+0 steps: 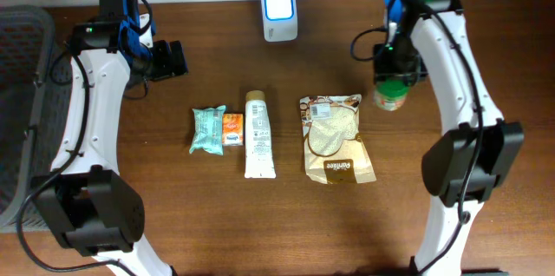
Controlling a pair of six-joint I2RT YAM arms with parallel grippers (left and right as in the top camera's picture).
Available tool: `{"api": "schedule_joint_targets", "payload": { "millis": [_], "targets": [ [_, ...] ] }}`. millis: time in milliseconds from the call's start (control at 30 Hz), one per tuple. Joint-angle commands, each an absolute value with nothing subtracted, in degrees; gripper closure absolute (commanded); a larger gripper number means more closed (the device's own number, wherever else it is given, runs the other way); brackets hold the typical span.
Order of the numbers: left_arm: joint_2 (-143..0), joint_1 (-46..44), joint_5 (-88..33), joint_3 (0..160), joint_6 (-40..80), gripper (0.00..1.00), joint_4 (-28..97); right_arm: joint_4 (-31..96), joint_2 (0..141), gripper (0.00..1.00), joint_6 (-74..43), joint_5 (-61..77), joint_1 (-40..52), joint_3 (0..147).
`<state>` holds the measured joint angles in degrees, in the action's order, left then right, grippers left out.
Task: Scan the item barcode
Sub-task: 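Carry the jar to the right side and set it down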
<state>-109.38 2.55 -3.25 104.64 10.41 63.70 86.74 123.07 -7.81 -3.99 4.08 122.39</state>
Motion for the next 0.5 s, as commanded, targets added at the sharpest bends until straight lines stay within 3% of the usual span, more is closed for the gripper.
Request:
{"api": "schedule_joint_targets", "payload": {
  "millis": [0,367,467],
  "targets": [
    [-108.0,2.8,-3.7,105.1,9.7,0.01,63.7,85.9,125.3,0.56,-9.6,-3.4,-1.3,121.8],
    [-108.0,2.8,-3.7,105.1,9.7,0.01,63.7,74.9,127.8,0.55,-11.4,-3.4,-13.4,112.2],
    [-108.0,2.8,-3.7,105.1,9.7,0.01,63.7,74.5,127.8,0.49,-11.5,-3.4,-14.1,111.9]
  ]
}}
